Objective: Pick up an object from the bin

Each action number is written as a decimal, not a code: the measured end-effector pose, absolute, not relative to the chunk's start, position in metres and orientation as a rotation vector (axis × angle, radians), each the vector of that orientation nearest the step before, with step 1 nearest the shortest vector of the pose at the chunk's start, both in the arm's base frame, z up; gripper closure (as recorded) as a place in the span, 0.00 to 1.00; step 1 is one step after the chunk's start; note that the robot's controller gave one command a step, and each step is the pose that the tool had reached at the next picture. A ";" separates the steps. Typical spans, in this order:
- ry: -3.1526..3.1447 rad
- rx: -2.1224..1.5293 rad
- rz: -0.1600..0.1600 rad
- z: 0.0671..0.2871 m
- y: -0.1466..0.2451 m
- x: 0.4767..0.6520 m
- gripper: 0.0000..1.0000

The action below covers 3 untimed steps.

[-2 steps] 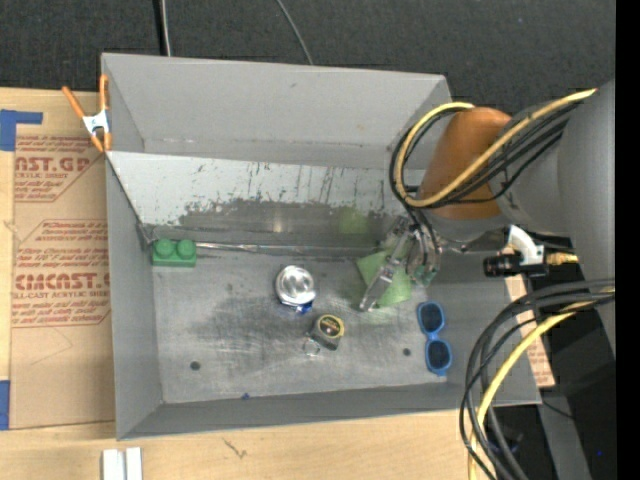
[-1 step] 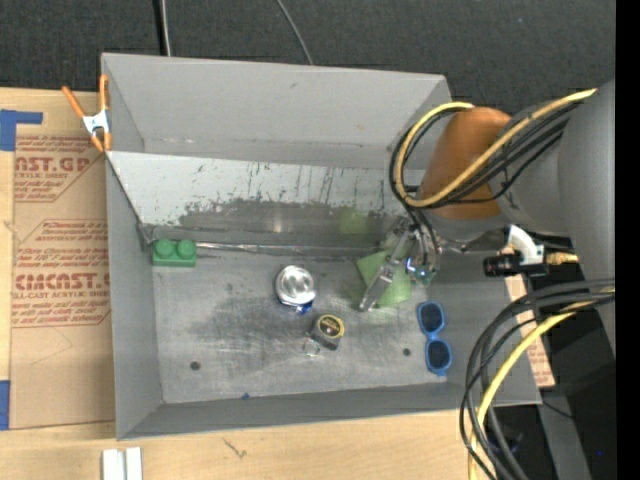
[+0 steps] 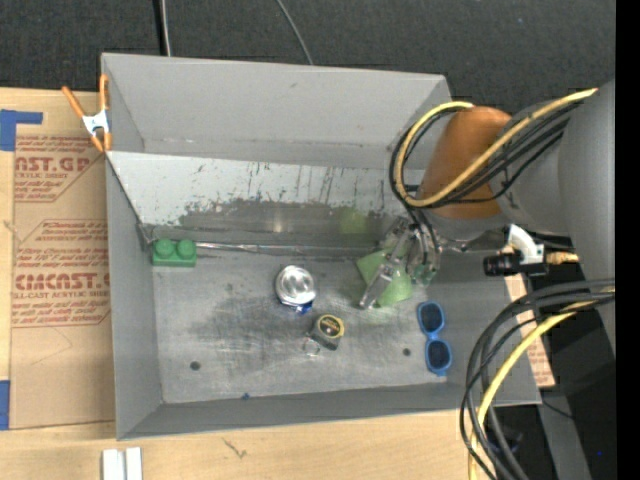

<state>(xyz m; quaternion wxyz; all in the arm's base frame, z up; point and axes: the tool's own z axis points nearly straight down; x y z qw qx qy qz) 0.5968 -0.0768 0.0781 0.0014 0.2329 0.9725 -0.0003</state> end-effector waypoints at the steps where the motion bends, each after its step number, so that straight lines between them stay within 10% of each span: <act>1: 3.053 0.731 0.000 0.092 -0.077 0.597 1.00; 3: 3.050 0.728 0.002 0.166 -0.076 0.599 1.00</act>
Offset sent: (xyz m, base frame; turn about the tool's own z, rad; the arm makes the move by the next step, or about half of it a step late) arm 0.0000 0.0000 0.0134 0.0000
